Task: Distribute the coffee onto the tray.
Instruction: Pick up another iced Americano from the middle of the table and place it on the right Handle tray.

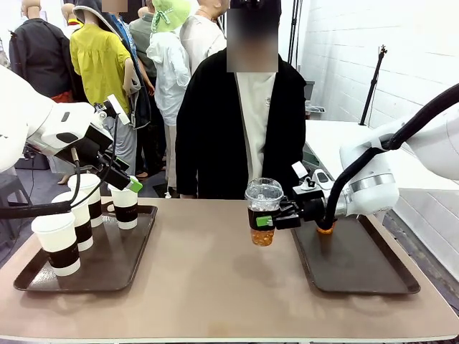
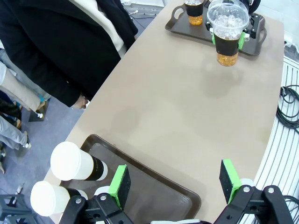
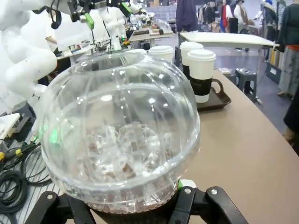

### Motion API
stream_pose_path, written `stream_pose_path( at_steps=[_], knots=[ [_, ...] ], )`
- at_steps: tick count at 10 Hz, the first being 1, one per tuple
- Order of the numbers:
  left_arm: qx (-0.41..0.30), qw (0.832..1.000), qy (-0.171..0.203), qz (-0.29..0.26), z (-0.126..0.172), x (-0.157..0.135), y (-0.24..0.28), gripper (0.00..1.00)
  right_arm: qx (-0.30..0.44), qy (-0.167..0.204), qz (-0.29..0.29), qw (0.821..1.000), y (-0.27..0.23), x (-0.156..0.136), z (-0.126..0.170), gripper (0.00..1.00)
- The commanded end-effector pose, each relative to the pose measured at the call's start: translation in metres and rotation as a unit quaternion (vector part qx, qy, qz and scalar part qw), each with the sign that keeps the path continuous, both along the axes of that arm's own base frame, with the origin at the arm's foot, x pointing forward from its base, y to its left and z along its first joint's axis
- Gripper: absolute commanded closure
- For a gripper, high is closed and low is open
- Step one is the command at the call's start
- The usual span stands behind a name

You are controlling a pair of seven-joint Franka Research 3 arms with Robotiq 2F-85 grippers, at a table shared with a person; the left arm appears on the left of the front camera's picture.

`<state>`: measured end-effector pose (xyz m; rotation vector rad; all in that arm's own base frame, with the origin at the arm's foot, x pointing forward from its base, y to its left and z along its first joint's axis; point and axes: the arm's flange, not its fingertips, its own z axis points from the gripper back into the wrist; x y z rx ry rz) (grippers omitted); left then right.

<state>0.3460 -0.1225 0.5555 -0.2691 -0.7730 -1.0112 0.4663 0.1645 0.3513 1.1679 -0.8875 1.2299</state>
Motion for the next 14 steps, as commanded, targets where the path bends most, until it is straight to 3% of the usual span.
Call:
stream_pose_path(
  at_steps=[1, 5, 10, 14],
  knots=[
    [-0.001, 1.000, 0.005, 0.002, 0.000, 0.001, 0.001, 0.00, 0.000, 0.000, 0.003, 1.000, 0.001, -0.001, 0.002, 0.37],
    [-0.001, 1.000, 0.005, 0.002, 0.000, 0.001, 0.001, 0.00, -0.002, 0.001, 0.001, 1.000, 0.000, 0.000, -0.002, 0.37],
    [-0.001, 1.000, 0.005, 0.002, 0.000, 0.001, 0.001, 0.00, 0.014, -0.020, -0.076, 0.997, -0.085, -0.033, 0.001, 0.37],
    [-0.001, 1.000, 0.005, 0.002, 0.000, 0.001, 0.001, 0.00, 0.002, -0.021, -0.106, 0.994, -0.152, -0.054, -0.015, 0.37]
  ],
)
